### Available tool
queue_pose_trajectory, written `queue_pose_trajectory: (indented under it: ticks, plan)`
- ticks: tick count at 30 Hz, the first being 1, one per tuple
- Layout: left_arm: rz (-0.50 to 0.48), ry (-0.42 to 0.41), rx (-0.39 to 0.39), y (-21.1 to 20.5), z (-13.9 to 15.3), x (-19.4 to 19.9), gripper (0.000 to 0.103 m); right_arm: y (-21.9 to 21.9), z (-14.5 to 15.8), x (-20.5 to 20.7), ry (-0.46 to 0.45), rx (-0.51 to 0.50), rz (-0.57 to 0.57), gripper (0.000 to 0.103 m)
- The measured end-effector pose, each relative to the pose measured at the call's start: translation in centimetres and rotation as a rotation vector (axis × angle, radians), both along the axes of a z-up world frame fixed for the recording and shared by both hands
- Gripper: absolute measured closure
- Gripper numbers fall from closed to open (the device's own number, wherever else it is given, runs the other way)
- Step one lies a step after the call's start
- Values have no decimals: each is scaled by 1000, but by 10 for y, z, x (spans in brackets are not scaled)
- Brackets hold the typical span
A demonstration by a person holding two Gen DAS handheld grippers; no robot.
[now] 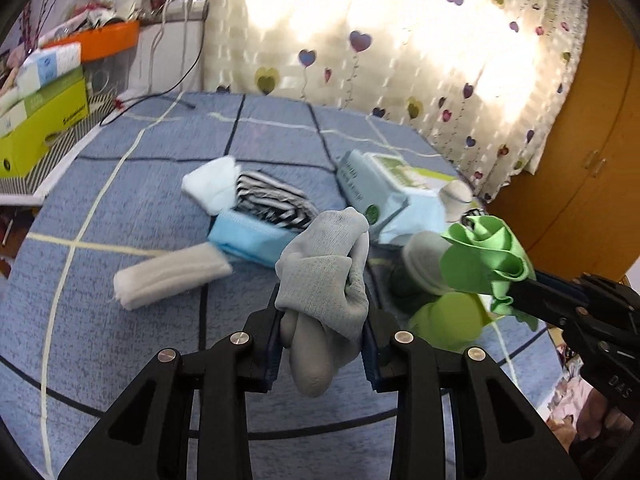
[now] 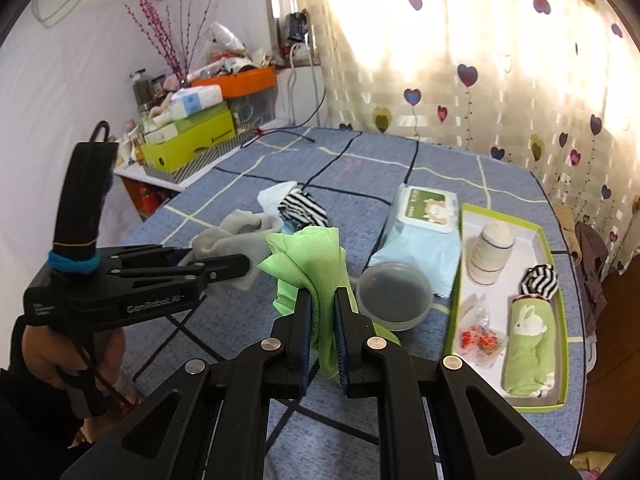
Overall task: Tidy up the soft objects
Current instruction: 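Carry the green cloth and grey sock over the white box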
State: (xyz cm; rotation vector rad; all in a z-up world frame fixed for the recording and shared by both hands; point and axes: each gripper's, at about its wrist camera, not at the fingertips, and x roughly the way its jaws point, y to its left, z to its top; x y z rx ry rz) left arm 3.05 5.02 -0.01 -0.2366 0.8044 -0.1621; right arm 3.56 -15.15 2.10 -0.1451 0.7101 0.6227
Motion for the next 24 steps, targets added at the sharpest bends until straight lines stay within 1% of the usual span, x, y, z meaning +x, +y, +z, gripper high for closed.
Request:
queue_pose_trajectory:
  ticks: [11,24]
  plan:
    - [-28,-58,30,-31,29,-6,69,-38,10,-7,-30,39,-62,93]
    - [-99,-93,33,-66,45,-3,69,-73,16,-10,-48,58,-139,93]
